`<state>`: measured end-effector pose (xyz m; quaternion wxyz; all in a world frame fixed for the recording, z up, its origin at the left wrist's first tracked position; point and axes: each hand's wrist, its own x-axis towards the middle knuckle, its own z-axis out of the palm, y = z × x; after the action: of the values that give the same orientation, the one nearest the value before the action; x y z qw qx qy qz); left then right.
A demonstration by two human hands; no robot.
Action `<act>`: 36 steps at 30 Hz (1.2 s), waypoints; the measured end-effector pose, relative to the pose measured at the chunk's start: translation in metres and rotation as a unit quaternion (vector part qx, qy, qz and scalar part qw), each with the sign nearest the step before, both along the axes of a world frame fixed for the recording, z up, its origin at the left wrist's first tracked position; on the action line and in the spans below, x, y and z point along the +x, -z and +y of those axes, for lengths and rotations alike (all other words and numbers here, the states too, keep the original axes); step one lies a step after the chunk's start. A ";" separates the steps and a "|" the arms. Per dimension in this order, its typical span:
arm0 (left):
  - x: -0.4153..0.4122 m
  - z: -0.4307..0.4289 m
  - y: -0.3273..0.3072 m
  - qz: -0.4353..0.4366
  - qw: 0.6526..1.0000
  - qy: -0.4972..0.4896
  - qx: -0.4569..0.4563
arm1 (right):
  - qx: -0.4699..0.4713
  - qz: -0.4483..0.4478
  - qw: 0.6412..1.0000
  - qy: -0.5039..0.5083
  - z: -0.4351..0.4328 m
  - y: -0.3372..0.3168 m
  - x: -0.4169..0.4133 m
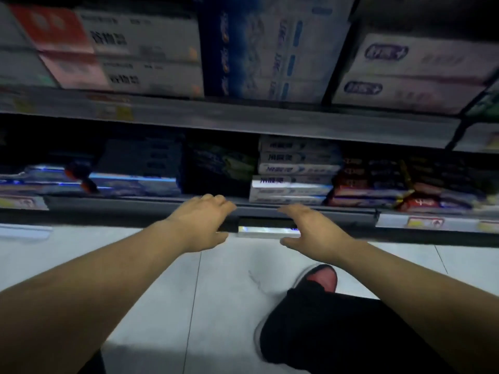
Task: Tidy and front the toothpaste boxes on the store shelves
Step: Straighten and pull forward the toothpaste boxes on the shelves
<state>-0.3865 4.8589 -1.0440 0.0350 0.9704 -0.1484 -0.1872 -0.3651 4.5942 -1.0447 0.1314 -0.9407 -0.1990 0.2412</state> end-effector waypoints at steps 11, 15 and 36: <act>0.026 -0.040 0.141 0.143 0.959 -0.207 -0.129 | 0.002 0.077 0.966 0.246 -0.060 0.124 0.031; 0.048 -0.048 0.174 0.161 0.913 -0.326 -0.187 | -0.010 0.102 0.945 0.312 -0.063 0.146 0.049; -0.015 -0.023 0.083 0.135 0.744 -0.509 -0.411 | 0.289 0.181 0.781 0.523 -0.028 0.078 -0.016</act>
<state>-0.4014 4.8363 -1.1272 0.5401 0.7582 0.3110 -0.1915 -0.3808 4.5660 -1.1224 0.5362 -0.7577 0.2906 0.2322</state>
